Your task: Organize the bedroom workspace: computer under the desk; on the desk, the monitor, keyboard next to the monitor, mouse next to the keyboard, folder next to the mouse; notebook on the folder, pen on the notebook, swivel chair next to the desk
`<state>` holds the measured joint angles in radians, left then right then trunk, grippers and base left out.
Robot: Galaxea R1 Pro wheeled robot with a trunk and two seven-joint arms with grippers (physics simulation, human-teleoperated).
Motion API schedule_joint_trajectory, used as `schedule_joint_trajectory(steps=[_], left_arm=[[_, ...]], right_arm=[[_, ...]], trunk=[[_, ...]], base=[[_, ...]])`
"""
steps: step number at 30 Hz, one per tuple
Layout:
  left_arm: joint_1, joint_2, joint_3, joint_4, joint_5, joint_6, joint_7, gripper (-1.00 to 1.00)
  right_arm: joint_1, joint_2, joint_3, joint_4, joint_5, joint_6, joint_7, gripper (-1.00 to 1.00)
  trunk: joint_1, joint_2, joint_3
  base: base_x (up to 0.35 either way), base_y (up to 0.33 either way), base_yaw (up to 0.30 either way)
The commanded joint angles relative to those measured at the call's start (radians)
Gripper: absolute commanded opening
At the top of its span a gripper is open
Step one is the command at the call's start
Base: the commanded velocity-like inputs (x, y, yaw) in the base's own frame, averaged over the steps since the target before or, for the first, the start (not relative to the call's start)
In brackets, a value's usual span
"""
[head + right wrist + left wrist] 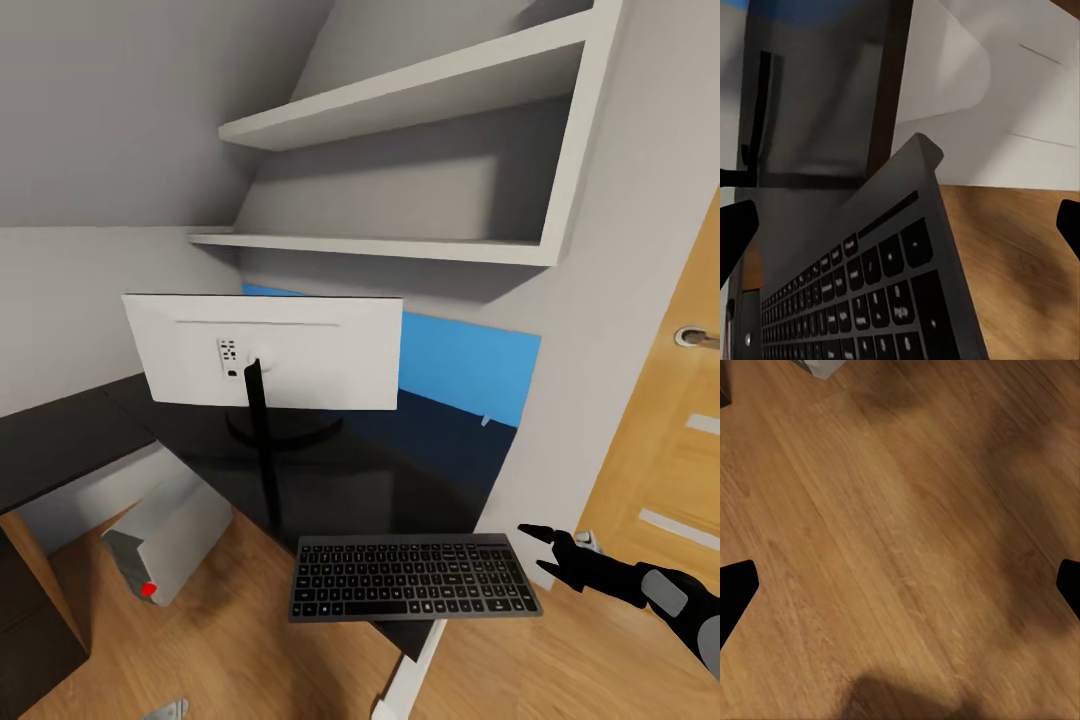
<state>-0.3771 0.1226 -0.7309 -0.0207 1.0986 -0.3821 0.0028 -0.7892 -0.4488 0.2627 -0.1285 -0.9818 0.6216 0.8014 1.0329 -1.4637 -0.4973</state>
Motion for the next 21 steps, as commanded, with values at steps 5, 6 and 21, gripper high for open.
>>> schedule_joint_trajectory(steps=[5,6,21], left_arm=[[0.000,0.000,-0.008,-0.001,0.008,-0.002,0.000,1.00],[0.000,0.000,-0.008,-0.001,0.008,-0.002,0.000,1.00],[0.000,0.002,-0.008,-0.001,0.008,-0.002,0.000,1.00]], right_arm=[[-0.001,0.009,0.030,0.000,-0.009,0.006,0.001,1.00],[-0.001,0.012,0.034,0.000,-0.009,0.006,0.001,1.00],[-0.001,0.026,0.063,0.001,-0.009,0.034,0.000,1.00]], trunk=[[0.000,-0.001,-0.001],[0.000,-0.001,-0.001],[0.000,-0.001,-0.001]], base=[[0.000,0.000,0.000],[0.000,0.000,0.000],[0.000,0.000,0.000]])
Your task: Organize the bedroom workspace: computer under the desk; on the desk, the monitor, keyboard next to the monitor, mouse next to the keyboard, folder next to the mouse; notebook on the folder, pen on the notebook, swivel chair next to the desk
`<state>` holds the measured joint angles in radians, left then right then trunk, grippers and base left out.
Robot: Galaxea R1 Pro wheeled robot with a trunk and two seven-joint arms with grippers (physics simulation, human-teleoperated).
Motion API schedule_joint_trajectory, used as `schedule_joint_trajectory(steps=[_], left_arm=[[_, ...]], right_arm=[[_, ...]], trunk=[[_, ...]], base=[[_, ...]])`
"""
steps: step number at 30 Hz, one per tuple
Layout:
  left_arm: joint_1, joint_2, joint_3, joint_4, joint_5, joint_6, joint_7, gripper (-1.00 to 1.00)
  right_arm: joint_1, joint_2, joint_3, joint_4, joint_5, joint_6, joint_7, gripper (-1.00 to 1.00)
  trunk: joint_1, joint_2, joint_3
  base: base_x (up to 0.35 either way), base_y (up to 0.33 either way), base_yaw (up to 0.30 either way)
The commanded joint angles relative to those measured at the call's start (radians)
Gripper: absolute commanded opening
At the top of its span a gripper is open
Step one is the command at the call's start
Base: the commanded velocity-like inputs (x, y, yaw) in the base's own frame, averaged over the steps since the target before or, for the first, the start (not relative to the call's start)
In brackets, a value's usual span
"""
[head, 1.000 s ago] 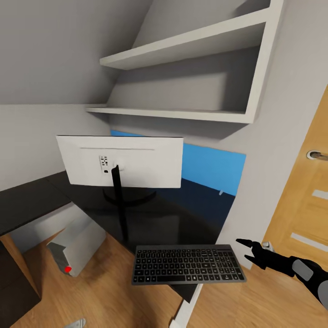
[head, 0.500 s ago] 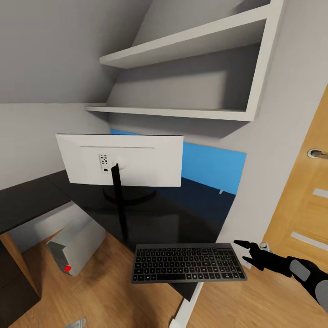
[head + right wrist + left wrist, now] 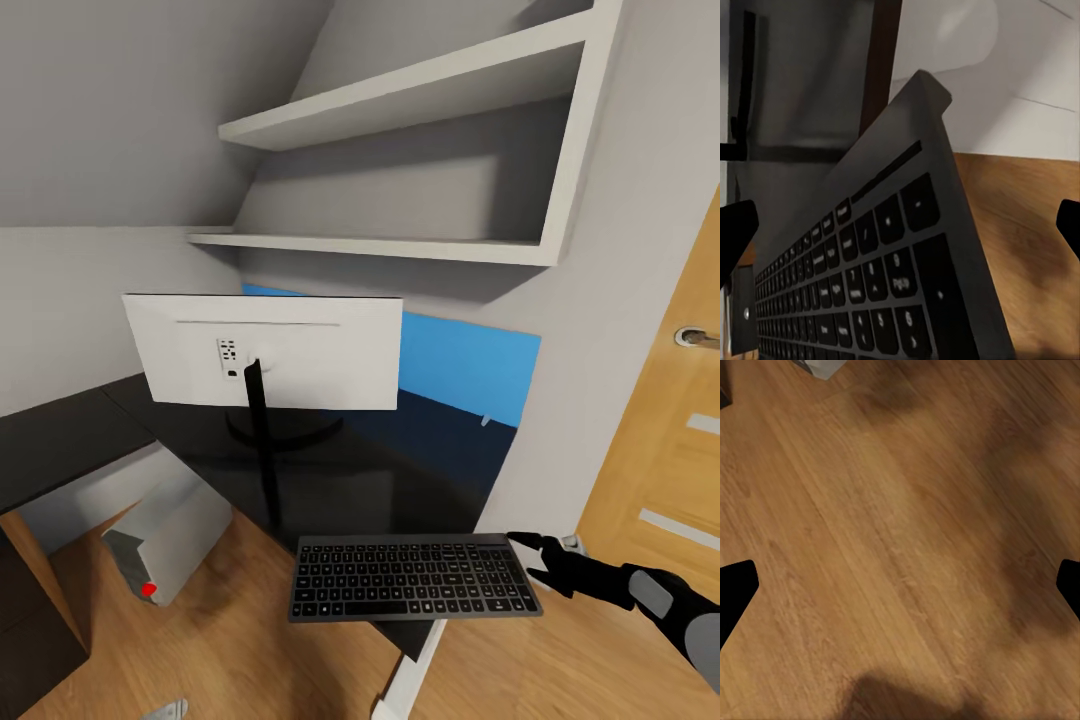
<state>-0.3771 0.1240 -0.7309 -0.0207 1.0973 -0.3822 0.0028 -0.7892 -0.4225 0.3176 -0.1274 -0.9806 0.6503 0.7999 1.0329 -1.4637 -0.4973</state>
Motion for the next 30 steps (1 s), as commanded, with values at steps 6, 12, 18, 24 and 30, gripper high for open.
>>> schedule_joint_trajectory(steps=[6,12,18,24,30], left_arm=[[0.000,0.000,-0.008,-0.001,0.009,-0.002,0.000,1.00],[0.000,0.000,-0.008,-0.001,0.009,-0.002,0.000,1.00],[0.000,0.000,-0.008,-0.001,0.009,-0.002,0.000,1.00],[0.000,0.000,-0.008,-0.001,0.009,-0.002,0.000,1.00],[0.000,0.000,-0.009,-0.001,0.009,-0.001,0.000,1.00]], right_arm=[[-0.001,0.009,0.014,0.000,-0.010,0.008,0.001,1.00],[-0.001,0.012,0.022,0.000,-0.010,0.009,0.000,1.00],[-0.001,0.013,0.026,0.000,-0.010,0.014,-0.003,1.00],[-0.001,0.013,0.030,0.000,-0.010,0.021,-0.005,1.00],[-0.001,0.013,0.030,-0.001,-0.010,0.023,-0.005,1.00]], trunk=[[0.000,-0.001,-0.001],[0.000,-0.001,-0.001],[0.000,-0.001,-0.001],[0.000,-0.001,-0.001],[0.000,-0.001,-0.001]], base=[[0.000,0.000,0.000],[0.000,0.000,0.000],[0.000,0.000,0.000],[0.000,0.000,0.000],[0.000,0.000,0.000]])
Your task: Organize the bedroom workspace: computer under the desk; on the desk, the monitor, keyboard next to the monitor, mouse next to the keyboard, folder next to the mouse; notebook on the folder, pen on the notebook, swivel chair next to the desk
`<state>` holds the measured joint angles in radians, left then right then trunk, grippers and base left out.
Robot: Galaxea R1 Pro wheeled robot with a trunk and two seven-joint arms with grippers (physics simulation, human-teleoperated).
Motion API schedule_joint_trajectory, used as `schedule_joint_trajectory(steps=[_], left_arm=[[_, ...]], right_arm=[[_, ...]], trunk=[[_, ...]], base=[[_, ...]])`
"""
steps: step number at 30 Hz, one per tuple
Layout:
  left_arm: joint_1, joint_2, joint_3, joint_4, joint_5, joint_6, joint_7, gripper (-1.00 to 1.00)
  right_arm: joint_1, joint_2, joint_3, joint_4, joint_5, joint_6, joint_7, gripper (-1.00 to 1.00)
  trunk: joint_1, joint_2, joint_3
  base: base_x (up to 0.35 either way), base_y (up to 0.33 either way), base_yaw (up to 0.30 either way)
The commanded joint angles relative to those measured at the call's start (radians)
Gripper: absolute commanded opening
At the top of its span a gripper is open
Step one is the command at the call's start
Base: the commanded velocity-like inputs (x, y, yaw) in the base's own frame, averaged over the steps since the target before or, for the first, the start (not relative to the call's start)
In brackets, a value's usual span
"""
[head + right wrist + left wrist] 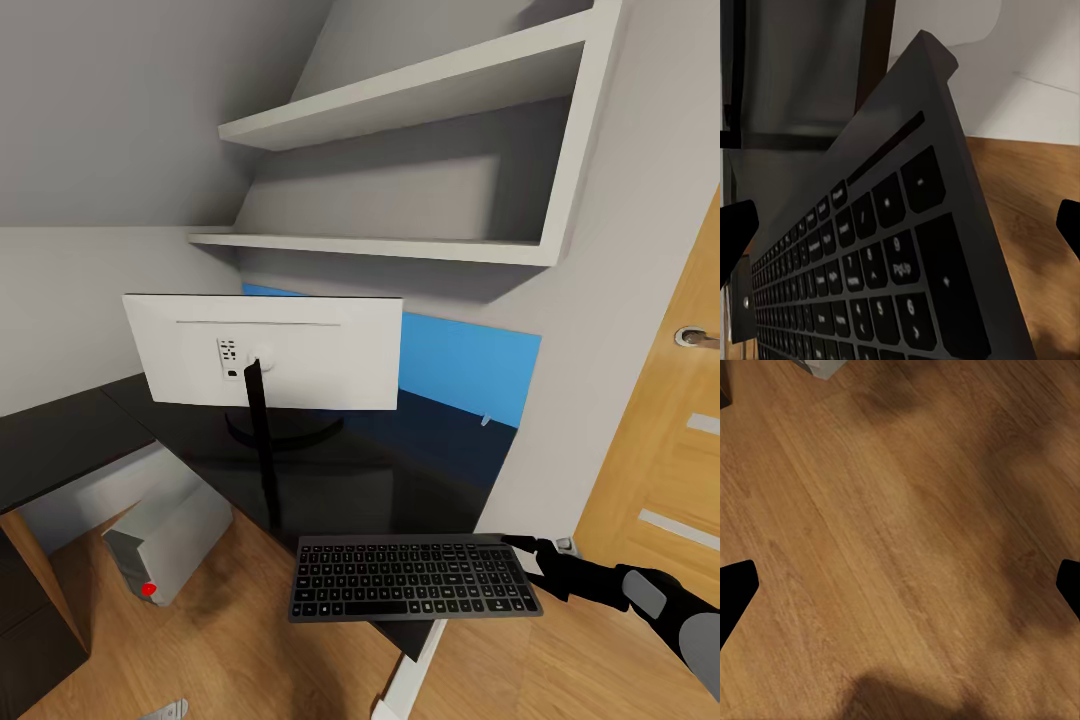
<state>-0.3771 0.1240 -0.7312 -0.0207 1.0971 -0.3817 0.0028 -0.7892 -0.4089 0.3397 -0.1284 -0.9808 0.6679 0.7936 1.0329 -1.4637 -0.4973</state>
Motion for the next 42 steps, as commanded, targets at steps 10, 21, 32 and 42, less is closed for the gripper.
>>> schedule_joint_trajectory(steps=[10,21,32,42], left_arm=[[0.000,-0.001,-0.008,-0.001,0.010,-0.002,0.000,1.00],[0.000,-0.001,-0.009,-0.001,0.009,-0.002,0.000,1.00],[0.000,-0.001,-0.009,-0.001,0.009,-0.002,0.000,1.00],[0.000,-0.001,-0.010,-0.001,0.009,-0.002,0.000,1.00]], right_arm=[[-0.001,-0.001,0.009,0.000,-0.009,0.009,0.000,1.00],[-0.001,-0.001,0.016,0.000,-0.009,0.008,-0.001,1.00],[-0.001,0.002,0.049,-0.002,-0.004,0.009,-0.001,1.00],[-0.001,0.028,0.059,-0.004,0.018,0.026,-0.001,1.00]], trunk=[[0.019,-0.036,-0.017],[0.042,-0.078,-0.036],[0.042,-0.078,-0.036],[0.042,-0.078,-0.036]], base=[[0.000,0.000,0.000],[0.000,0.000,0.000],[0.000,0.000,0.000],[0.000,0.000,0.000]])
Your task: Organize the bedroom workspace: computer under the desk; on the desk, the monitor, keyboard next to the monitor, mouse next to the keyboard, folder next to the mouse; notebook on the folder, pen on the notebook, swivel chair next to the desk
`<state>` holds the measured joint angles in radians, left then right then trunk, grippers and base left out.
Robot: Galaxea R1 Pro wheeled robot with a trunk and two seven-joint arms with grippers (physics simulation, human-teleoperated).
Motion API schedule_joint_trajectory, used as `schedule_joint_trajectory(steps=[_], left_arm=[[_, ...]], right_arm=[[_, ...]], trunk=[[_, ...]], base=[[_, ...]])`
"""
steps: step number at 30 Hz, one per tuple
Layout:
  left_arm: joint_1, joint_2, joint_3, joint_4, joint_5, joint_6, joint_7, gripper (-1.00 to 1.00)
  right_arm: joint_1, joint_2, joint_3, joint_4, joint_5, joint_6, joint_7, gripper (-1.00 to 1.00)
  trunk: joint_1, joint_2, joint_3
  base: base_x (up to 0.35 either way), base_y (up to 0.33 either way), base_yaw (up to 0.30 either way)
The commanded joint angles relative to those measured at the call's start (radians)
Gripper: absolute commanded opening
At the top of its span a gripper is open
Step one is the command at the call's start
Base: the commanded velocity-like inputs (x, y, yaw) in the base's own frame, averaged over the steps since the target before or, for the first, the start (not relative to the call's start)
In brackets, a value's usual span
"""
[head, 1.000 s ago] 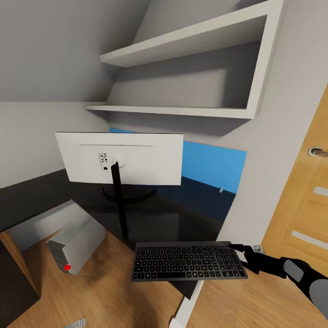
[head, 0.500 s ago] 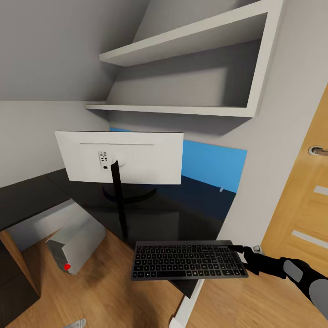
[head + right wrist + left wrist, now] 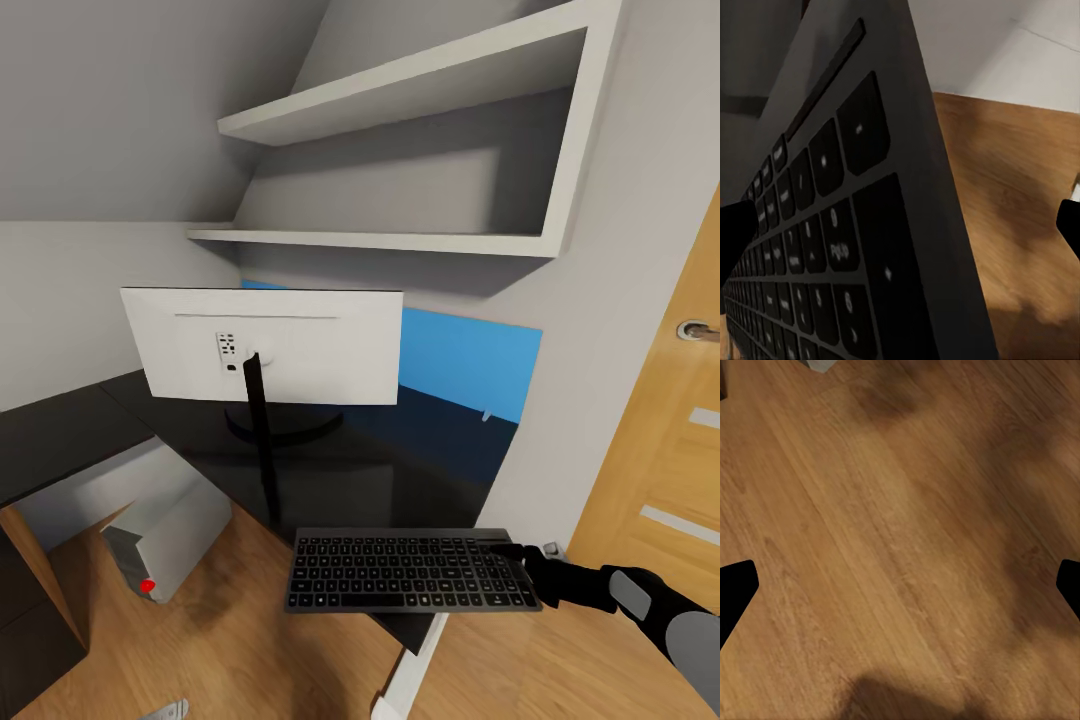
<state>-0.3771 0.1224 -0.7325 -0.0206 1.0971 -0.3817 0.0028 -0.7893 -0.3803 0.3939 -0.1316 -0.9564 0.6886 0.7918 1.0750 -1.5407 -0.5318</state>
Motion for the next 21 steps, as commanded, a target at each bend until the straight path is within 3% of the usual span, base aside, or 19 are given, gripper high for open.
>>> schedule_joint_trajectory(steps=[1,16,17,21], left_arm=[[0.000,0.000,-0.008,-0.001,0.009,-0.002,0.000,1.00],[0.000,0.000,-0.008,-0.001,0.009,-0.002,0.000,1.00],[0.000,0.000,-0.008,-0.001,0.009,-0.002,0.000,1.00],[0.000,0.000,-0.008,-0.001,0.009,-0.002,0.000,1.00]], right_arm=[[-0.001,0.000,0.005,0.000,-0.006,0.005,0.001,1.00],[-0.001,0.003,0.005,-0.001,-0.004,0.006,0.001,1.00],[-0.001,0.003,0.005,-0.001,-0.004,0.006,0.001,-1.00],[-0.001,0.003,0.005,-0.002,-0.004,0.006,0.001,-1.00]], trunk=[[0.000,-0.001,-0.001],[0.000,-0.001,-0.001],[0.000,-0.001,-0.001],[0.000,-0.001,-0.001]], base=[[0.000,0.000,0.000],[0.000,0.000,0.000],[0.000,0.000,0.000],[0.000,0.000,0.000]])
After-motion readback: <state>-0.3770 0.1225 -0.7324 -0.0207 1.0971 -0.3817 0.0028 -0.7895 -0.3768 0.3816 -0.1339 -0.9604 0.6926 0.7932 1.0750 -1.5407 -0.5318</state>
